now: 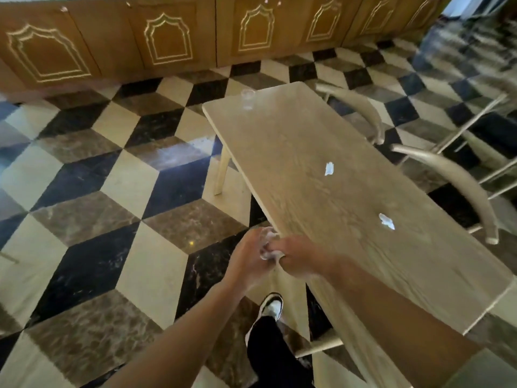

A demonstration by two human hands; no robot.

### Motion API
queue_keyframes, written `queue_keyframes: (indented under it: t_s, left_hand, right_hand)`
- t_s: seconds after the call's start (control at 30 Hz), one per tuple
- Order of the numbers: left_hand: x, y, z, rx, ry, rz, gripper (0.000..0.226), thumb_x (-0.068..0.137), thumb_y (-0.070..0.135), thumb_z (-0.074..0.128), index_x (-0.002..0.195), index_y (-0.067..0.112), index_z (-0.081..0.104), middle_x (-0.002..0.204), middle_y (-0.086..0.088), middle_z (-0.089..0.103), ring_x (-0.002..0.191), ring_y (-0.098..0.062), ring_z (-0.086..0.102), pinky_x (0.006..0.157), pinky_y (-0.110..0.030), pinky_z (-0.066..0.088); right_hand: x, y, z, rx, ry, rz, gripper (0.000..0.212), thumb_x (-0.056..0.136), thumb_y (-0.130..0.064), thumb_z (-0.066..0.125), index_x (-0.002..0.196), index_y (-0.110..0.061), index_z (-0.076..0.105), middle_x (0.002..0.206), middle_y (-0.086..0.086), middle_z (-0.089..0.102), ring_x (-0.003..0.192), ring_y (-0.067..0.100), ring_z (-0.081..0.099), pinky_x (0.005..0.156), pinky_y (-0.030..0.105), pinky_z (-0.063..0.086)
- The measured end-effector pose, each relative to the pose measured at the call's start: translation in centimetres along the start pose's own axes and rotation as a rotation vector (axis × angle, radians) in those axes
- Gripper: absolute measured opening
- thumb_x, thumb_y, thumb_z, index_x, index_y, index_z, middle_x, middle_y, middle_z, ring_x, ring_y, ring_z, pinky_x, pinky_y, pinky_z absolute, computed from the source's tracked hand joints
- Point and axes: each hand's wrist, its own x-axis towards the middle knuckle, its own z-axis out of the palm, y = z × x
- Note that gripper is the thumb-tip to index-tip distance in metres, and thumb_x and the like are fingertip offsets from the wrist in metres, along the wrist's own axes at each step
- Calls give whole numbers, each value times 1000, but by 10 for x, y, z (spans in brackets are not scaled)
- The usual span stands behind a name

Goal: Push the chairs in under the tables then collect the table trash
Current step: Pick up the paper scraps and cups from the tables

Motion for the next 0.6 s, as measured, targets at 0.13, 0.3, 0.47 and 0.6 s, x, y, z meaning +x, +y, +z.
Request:
queue_keyframes:
  t_s: [0.13,0.3,0.47,0.6]
  left_hand:
    - [71,2,10,40,-68,-50,47,82,23,73,127,23,58,110,11,61,96,-6,63,74,-17,47]
    - [179,16,39,79,-224,-55,56,81,21,74,121,48,48,118,10,65,94,-4,66,72,-22,53]
    - [277,42,88,138,-394,-17,59,81,17,75,133,32,53,123,1,65,103,-13,65,89,-37,55]
    - [324,43,113,144,-475,-4,62,84,19,76,139,26,50,128,-1,61,114,-18,61,98,-43,53]
  right_hand:
    - [22,58,-36,174,164,51,54,87,-3,44,127,-32,65,108,-6,70,76,5,60,65,23,45]
    - [37,175,-81,671,803,422,23,71,-15,50,71,-25,71,61,-17,67,58,1,60,60,26,45]
    - [4,319,-70,581,1003,1153,19,86,-19,65,104,-14,67,111,15,65,85,33,65,74,35,50]
    - [-3,360,-42,550,849,1198,32,82,-12,71,114,-12,66,122,17,54,97,34,64,84,34,51]
